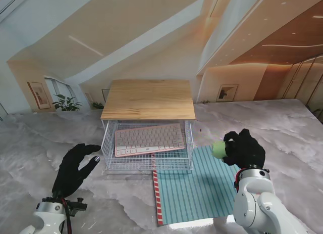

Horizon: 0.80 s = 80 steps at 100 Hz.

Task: Unroll the mouse pad and set up the keyboard and mouse from the tabletop organizer

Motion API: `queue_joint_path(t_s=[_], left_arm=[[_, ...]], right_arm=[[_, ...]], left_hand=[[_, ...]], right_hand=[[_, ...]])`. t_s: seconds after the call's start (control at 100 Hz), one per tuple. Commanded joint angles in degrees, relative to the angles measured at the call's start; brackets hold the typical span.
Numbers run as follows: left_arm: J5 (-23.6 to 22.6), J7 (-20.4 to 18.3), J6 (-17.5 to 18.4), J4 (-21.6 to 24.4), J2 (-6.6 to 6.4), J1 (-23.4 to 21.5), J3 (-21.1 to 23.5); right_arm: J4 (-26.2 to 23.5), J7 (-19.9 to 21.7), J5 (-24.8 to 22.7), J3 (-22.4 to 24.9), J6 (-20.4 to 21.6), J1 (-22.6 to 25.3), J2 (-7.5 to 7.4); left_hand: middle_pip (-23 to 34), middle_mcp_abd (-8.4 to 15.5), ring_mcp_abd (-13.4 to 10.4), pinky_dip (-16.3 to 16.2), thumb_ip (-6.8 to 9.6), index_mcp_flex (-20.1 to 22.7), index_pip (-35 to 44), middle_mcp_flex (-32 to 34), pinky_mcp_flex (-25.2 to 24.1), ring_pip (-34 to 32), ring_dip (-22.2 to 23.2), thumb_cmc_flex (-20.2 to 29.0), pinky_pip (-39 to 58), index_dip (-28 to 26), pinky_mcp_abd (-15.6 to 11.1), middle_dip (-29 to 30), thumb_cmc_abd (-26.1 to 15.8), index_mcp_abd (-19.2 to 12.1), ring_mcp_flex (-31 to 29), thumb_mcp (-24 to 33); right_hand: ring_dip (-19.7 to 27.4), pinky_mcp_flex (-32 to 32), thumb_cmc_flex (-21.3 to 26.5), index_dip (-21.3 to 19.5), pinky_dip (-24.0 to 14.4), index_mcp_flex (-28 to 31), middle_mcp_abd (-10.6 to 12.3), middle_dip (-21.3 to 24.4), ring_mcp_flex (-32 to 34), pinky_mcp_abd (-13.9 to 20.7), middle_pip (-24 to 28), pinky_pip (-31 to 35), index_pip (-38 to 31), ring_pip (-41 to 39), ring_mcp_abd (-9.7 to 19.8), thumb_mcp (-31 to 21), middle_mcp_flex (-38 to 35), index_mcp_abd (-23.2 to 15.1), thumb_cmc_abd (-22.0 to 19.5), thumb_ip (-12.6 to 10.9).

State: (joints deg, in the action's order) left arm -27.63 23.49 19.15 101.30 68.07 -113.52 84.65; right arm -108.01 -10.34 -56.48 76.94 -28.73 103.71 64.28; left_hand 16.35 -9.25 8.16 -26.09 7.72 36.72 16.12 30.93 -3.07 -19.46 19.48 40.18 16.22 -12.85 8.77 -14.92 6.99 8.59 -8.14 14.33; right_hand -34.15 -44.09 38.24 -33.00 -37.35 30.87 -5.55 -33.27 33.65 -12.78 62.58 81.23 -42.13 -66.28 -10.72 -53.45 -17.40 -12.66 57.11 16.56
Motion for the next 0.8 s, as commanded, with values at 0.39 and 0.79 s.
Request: queue_joint_path(t_s=[0.39, 0.79], left_arm=[[0.05, -1.27, -0.21, 0.63, 0.04, -0.13, -0.46], [0.01, -1.43, -0.30, 0.71, 0.00, -0.04, -0.67]], right_arm=[[10.30, 3.88, 4.32, -3.37, -4.65, -2.22, -0.44], [13.76, 3.93, 9.75, -4.97, -8.58, -4.11, 0.15]], left_hand=[[-0.22, 0.41, -1.63, -0.69, 1.13, -0.35, -0.80, -0.83, -0.56, 0.43, -0.15, 0.19, -1.08, 0.70, -1.60, 0.32, -0.34, -0.34, 1.98, -0.69], [-0.21, 0.39, -1.63, -0.69, 1.13, -0.34, -0.79, -0.81, -0.57, 0.45, -0.16, 0.15, -1.13, 0.69, -1.65, 0.31, -0.30, -0.37, 1.97, -0.68]], right_hand=[[0.83, 0.24, 6.68, -5.76, 0.52, 10.12, 0.18, -1.49, 2.49, -0.46, 1.58, 2.76, -24.06, -3.83, 8.53, -8.17, -0.85, 4.88, -10.76, -5.38], [0.53, 1.20, 5.86, -5.13, 0.32, 8.25, 0.08, -1.42, 1.78, -0.60, 1.53, 3.19, -23.56, -3.85, 8.54, -7.77, 0.48, 6.10, -12.74, -5.69]])
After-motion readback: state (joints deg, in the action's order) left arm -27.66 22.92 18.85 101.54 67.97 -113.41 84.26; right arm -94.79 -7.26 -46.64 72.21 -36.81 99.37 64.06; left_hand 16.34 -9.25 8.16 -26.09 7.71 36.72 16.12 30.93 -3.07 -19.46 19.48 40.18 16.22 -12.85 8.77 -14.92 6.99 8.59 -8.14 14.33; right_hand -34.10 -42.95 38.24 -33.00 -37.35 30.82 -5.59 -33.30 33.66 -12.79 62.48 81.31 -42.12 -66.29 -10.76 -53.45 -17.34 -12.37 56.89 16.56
